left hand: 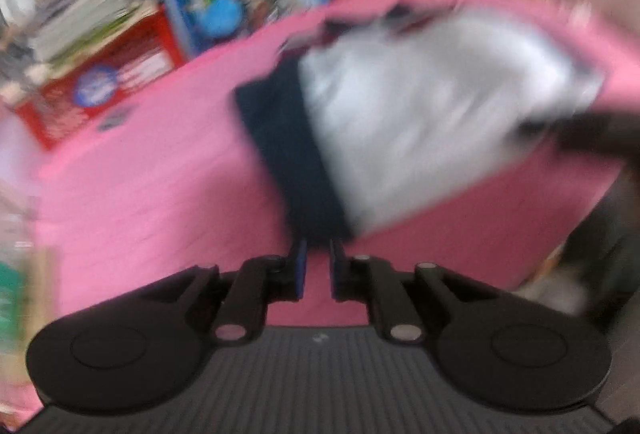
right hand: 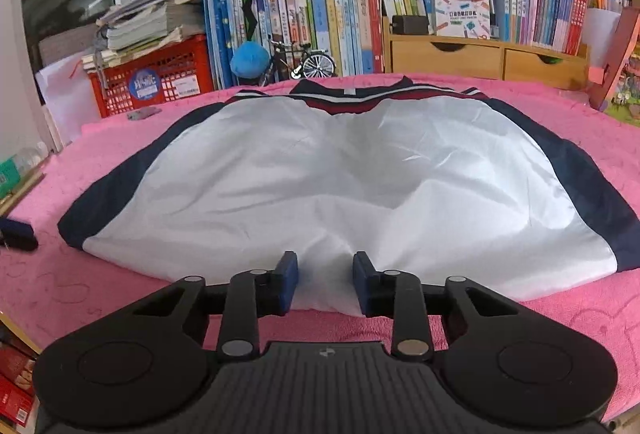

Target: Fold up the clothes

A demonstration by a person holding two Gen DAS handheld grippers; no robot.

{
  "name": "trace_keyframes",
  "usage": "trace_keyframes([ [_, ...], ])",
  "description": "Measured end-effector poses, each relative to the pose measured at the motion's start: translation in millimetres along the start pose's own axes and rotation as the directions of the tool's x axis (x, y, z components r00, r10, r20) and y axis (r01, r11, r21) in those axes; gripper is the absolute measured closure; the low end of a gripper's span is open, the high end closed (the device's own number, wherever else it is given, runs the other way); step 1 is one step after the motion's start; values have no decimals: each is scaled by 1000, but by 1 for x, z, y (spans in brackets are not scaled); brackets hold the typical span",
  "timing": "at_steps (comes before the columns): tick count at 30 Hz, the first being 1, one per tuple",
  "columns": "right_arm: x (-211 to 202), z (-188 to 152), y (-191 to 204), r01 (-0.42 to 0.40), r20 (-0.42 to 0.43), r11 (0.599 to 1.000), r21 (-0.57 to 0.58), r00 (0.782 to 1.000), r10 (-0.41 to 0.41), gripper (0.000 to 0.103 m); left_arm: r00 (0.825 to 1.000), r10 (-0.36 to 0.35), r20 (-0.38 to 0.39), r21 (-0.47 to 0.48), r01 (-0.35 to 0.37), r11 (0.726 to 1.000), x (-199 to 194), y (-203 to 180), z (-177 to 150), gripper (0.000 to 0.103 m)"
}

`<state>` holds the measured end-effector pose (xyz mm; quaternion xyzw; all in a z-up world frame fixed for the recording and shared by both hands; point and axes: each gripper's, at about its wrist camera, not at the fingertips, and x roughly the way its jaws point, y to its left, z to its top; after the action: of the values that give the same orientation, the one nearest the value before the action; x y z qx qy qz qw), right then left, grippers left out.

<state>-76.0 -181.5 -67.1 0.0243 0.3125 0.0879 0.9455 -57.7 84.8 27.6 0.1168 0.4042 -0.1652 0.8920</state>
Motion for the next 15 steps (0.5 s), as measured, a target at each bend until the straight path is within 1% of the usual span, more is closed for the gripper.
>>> trace_keyframes([
  [1,1,0,1,3,-2,1000,-4,1000,-3,72,997,-71,14,-42,72,997,0,-7,14,85],
  [2,2,0,1,6,-3,1000,-9,1000,-6,72,989,-147,20,-86,148,985,3,-13,28,85],
  [3,2,0,2,8,-4,1000,-12,1000,-8,72,973,-229,6,-137,228,964,12,-18,42,85],
  [4,1,-1,2,9,-4,1000,-15,1000,-9,72,955,-296,-17,-187,288,939,23,-24,55,85],
  [6,1,-1,2,11,-7,1000,-19,1000,-11,72,921,-382,-75,-262,351,899,48,-36,75,85],
  [8,0,-2,0,7,-8,1000,-20,1000,-7,72,895,-422,-144,-297,368,881,73,-54,91,85],
  [9,-1,-3,-1,6,-7,1000,-22,1000,-6,72,887,-428,-172,-302,366,880,84,-63,98,85],
  [12,-2,-4,-2,1,-3,1000,-27,1000,-1,72,905,-359,-227,-253,301,920,112,-88,108,85],
  [13,-2,-4,-3,-2,-2,1000,-28,1000,1,72,909,-332,-251,-249,271,930,123,-91,109,85],
  [14,-2,-5,-4,-4,-1,1000,-29,1000,4,72,914,-305,-269,-246,241,939,132,-92,109,87],
  [15,-2,-5,-5,-7,-1,1000,-28,1000,7,72,920,-285,-268,-246,221,944,138,-93,108,87],
])
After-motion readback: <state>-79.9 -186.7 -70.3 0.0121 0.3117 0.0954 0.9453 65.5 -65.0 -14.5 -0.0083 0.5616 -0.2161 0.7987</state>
